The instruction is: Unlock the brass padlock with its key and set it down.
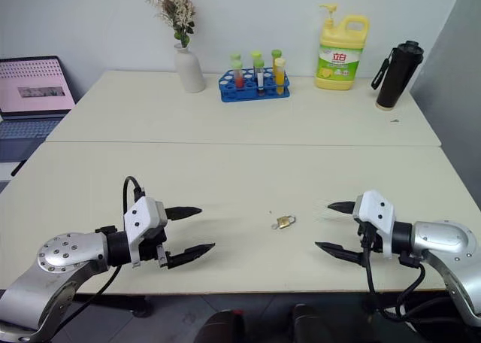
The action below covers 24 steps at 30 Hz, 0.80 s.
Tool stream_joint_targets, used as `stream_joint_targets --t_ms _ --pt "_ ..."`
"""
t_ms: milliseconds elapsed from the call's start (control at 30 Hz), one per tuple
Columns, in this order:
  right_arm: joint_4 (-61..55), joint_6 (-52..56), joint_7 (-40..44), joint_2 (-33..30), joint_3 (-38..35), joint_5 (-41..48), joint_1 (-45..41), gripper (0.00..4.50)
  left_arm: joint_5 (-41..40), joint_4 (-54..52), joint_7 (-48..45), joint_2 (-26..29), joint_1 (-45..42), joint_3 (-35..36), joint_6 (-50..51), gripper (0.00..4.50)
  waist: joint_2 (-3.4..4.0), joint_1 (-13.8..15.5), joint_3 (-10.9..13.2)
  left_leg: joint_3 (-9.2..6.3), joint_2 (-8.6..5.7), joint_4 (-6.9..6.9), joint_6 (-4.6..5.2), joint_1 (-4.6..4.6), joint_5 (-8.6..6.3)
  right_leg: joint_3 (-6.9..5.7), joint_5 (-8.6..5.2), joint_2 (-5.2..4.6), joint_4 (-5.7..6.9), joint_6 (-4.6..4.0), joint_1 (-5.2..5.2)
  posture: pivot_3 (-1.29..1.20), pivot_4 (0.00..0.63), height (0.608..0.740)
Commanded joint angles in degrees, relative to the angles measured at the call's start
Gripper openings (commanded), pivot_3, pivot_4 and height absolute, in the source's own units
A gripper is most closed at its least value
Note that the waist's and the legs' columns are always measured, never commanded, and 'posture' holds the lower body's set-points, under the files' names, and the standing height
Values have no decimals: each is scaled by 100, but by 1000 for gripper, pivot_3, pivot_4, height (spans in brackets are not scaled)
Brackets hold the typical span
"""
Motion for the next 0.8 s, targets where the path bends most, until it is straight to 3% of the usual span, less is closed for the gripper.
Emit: stream_joint_targets --t_ms 33,400,533,800 --pt "38 -39 111 -85 -53 -23 -73 4500 31 -174 -31 -22 -75 -153 -138 4486 0 1 0 0 0 0 0 -1 0 0 0 0 0 0 0 0 150 740" --pt "135 -270 244 -206 139 -425 -188 4500 250 -162 40 -71 -471 -473 -289 4486 0 2 0 0 -3 1 0 -1 0 0 0 2 1 0 0 0 150 740" --pt "366 -6 101 25 355 -373 -805 4500 344 -95 -296 138 -654 -664 -382 4486 -1 -18 1 4 -3 1 0 2 0 0 1 6 2 0 0 0 150 740" --pt "1331 -170 1253 206 1905 -957 -2317 4500 22 -147 -435 45 -774 -603 -236 4486 -1 -13 3 2 1 0 0 -1 0 -2 -1 6 3 -3 -4 0 150 740"
